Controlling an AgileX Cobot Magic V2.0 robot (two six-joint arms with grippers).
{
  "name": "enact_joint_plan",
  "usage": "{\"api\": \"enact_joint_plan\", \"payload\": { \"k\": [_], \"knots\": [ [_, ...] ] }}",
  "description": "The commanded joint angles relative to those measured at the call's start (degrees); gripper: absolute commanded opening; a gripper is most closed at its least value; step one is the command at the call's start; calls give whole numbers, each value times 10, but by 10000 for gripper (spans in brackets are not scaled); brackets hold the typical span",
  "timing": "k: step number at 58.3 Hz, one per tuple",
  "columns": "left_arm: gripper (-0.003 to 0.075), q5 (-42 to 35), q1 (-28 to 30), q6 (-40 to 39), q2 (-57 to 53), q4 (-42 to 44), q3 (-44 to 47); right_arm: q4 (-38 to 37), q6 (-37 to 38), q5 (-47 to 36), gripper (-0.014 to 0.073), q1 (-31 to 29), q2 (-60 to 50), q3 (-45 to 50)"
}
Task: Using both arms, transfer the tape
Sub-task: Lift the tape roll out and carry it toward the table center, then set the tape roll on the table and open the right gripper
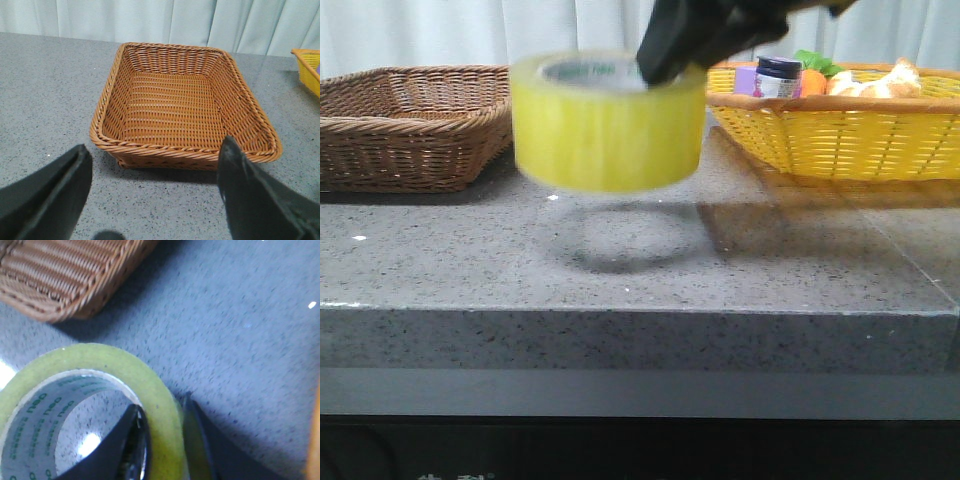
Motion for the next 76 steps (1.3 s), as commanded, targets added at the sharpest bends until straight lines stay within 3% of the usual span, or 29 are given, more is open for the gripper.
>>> {"api": "enact_joint_plan", "payload": {
  "k": [1, 13, 26, 30, 50, 56, 70, 76],
  "knots": [
    [511, -40, 1, -7, 5, -6, -21, 7, -1, -69, 87, 4, 2, -12],
    [511, -40, 1, -7, 5, -6, -21, 7, -1, -69, 109, 4, 40, -12],
    [511, -40, 1, -7, 5, -6, -21, 8, -1, -59, 377, 4, 35, -14],
    [511, -40, 1, -7, 5, -6, -21, 12, -1, -58, 420, 4, 23, -16],
    [511, -40, 1, -7, 5, -6, -21, 14, -1, -52, 424, 2, -81, -80],
    [511, -40, 1, -7, 5, -6, -21, 13, -1, -41, 351, -8, -96, -80],
    [511, -40, 1, -7, 5, -6, -21, 13, -1, 16, -72, -69, -138, -75],
    [511, -40, 1, -7, 5, -6, -21, 3, -1, 25, -89, -100, -176, -51]
  ]
}}
